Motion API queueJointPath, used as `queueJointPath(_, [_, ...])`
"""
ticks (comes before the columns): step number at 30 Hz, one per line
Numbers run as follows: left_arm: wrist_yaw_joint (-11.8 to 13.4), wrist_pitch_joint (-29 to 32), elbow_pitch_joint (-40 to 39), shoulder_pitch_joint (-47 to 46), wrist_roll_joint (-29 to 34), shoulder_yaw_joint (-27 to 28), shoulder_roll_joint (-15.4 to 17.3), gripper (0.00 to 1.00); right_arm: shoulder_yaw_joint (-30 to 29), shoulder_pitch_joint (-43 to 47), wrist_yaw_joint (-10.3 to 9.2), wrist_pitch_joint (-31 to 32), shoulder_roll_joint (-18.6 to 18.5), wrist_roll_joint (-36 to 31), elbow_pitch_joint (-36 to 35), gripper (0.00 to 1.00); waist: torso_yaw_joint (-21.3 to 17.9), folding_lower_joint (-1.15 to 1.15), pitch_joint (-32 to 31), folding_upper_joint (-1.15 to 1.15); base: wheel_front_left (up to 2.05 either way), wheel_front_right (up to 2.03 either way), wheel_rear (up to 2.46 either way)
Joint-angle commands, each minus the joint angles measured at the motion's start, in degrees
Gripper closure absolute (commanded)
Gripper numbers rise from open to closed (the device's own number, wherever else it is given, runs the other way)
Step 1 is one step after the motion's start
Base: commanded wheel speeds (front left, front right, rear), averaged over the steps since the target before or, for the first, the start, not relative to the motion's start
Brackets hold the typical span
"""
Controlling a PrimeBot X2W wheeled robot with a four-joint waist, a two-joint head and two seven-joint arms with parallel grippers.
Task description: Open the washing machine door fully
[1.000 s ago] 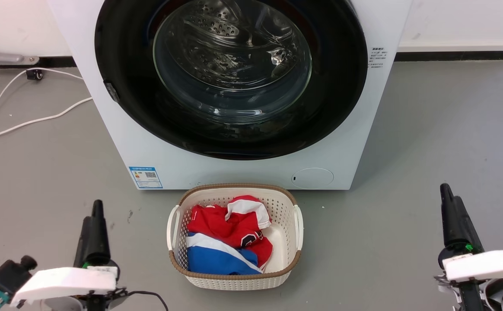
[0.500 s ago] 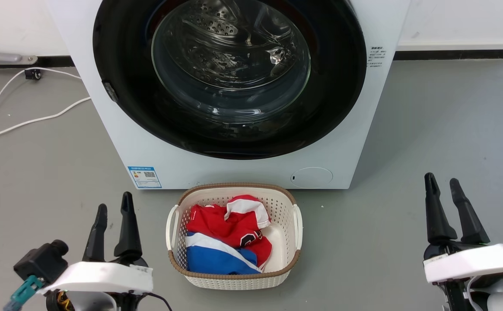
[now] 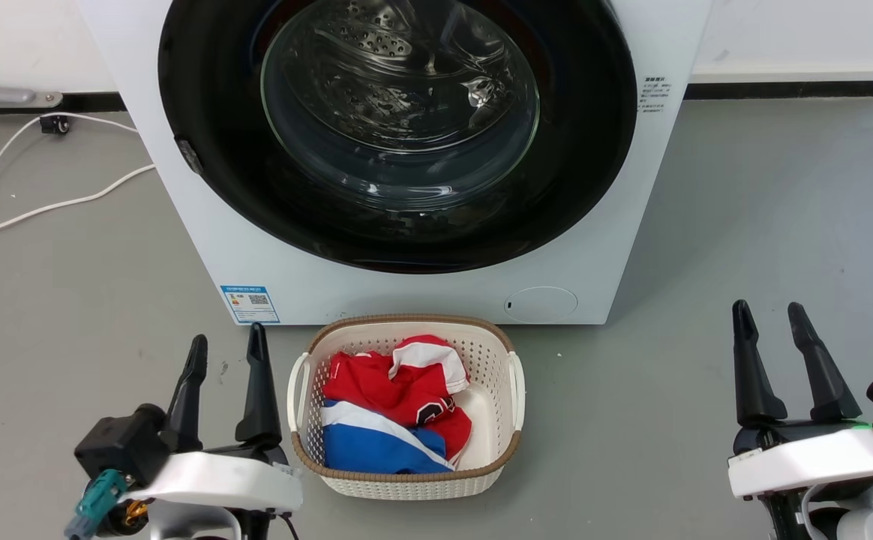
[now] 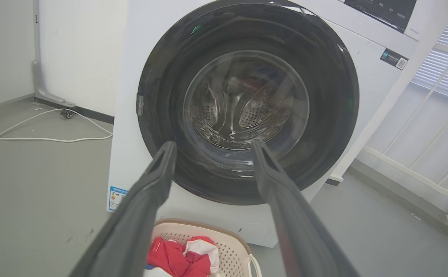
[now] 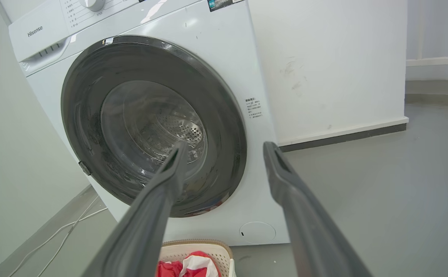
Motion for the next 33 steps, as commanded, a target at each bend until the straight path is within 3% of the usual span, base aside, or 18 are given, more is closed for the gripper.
queueJointPath(1, [0.43,-0.36,-0.97,-0.24,1.48,-0.52,0.77,0.00,0.00,-0.33,0.00,-0.51,-0.19,-1.27,-0.90,0.00,-0.01,0.00,0.03,0.00,0.00,0.00,0.00])
queueJointPath(11, [5.21,-1.81,-1.65,-0.71,7.46,-7.82,4.68,0.00,-0.64,-0.12,0.00,-1.87,-0.20,-8.02,-1.12,0.00,-0.05,0.00,0.22,0.00,0.00,0.00,0.00])
queueJointPath(22, [7.88,-3.43,0.59,-0.70,12.73,-14.14,7.63,0.00,-0.79,0.22,0.00,-3.63,-0.20,-15.58,-0.17,0.00,-0.17,0.00,0.14,0.00,0.00,0.00,0.00])
queueJointPath(26, [6.36,-3.87,0.16,0.01,11.57,-13.23,6.39,0.00,-0.72,0.44,-0.01,-4.10,-0.21,-16.55,-0.23,0.00,-0.18,0.00,0.12,0.00,0.00,0.00,0.00])
queueJointPath(33, [0.48,-4.71,0.35,1.85,12.08,-7.24,2.51,0.00,0.07,0.84,-0.01,-4.79,-0.20,-15.12,0.31,0.00,-0.13,0.00,0.22,0.00,0.00,0.00,0.00])
